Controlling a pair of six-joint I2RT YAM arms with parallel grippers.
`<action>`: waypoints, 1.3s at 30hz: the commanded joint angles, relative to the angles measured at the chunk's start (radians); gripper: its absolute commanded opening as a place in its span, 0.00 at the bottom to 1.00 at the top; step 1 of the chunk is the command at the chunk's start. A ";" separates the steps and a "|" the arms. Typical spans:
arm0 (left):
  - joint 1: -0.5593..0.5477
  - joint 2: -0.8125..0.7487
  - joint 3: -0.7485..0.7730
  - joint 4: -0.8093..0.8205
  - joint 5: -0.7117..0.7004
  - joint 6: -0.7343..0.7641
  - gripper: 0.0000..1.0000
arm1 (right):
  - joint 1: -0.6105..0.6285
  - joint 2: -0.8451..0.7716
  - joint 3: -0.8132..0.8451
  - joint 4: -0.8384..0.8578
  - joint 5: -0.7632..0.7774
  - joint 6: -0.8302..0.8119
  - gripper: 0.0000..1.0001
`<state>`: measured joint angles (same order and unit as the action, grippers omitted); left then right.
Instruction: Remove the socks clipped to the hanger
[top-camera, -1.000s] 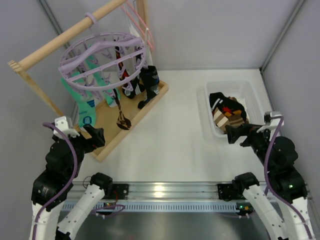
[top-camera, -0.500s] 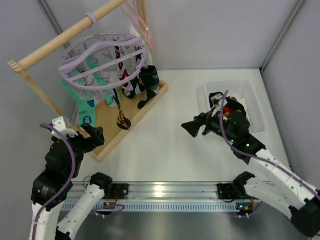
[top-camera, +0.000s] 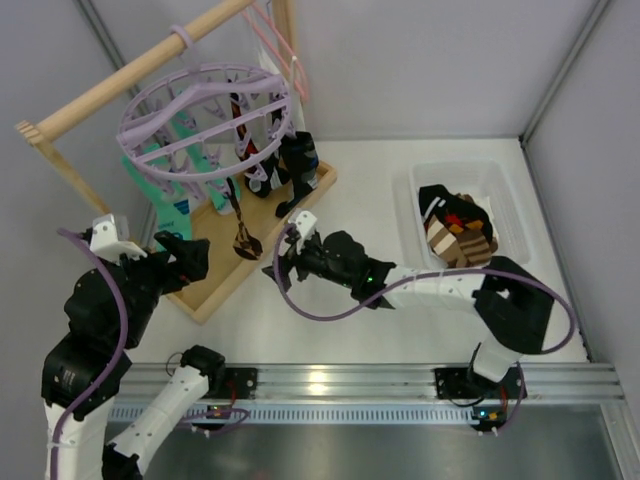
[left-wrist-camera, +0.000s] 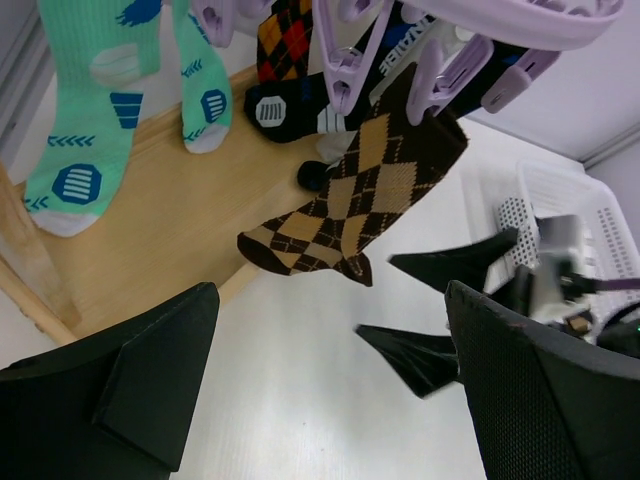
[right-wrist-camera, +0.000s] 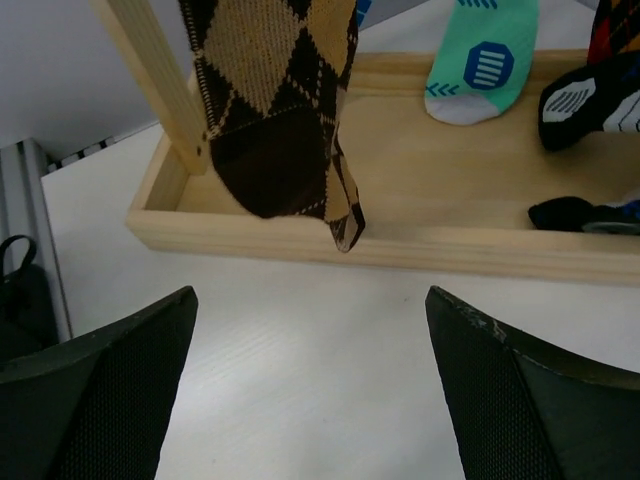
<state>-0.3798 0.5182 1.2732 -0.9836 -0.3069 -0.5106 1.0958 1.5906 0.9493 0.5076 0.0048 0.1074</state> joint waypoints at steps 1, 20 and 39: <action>-0.001 0.016 0.057 0.028 0.057 0.010 0.98 | 0.015 0.159 0.127 0.184 0.020 -0.090 0.91; 0.002 0.183 0.225 0.028 0.153 0.038 0.98 | 0.090 0.309 0.114 0.603 0.201 -0.170 0.00; 0.022 0.413 0.345 0.034 0.120 0.070 0.95 | 0.328 0.062 -0.021 0.210 0.538 0.031 0.00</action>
<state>-0.3618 0.9318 1.6310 -0.9882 -0.1787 -0.4652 1.4002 1.7081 0.9360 0.7734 0.5373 0.0715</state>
